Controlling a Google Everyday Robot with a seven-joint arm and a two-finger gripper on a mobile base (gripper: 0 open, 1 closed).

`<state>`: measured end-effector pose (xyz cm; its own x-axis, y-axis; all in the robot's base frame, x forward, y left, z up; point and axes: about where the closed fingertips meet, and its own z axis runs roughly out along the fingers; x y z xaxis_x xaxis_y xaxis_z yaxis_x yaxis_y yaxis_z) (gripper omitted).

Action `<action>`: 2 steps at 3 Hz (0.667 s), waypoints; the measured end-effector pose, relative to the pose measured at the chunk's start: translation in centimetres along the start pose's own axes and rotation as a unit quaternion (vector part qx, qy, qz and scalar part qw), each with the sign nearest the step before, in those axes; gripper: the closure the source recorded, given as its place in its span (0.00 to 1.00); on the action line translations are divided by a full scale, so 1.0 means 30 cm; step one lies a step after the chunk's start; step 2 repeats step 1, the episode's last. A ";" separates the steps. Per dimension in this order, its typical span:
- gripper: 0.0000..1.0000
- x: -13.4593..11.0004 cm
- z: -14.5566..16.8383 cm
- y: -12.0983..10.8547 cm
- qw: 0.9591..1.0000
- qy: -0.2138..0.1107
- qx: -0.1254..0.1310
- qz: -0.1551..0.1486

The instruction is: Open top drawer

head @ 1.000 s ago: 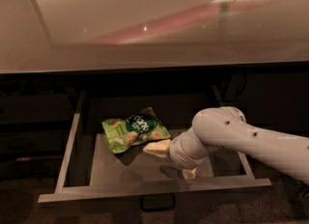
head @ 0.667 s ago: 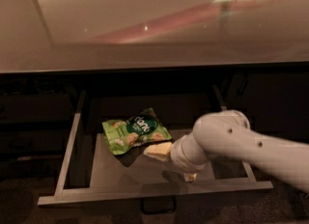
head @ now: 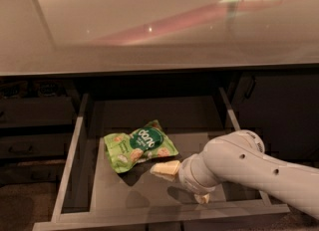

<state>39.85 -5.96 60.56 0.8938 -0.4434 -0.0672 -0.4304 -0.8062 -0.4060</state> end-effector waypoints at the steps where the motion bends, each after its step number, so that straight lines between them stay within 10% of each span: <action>1: 0.00 0.000 0.000 0.000 1.000 0.000 0.000 0.000; 2: 0.00 0.000 0.000 0.000 1.000 0.000 0.000 0.000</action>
Offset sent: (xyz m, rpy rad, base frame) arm 0.0000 0.0000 0.0000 0.0000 0.0000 0.0000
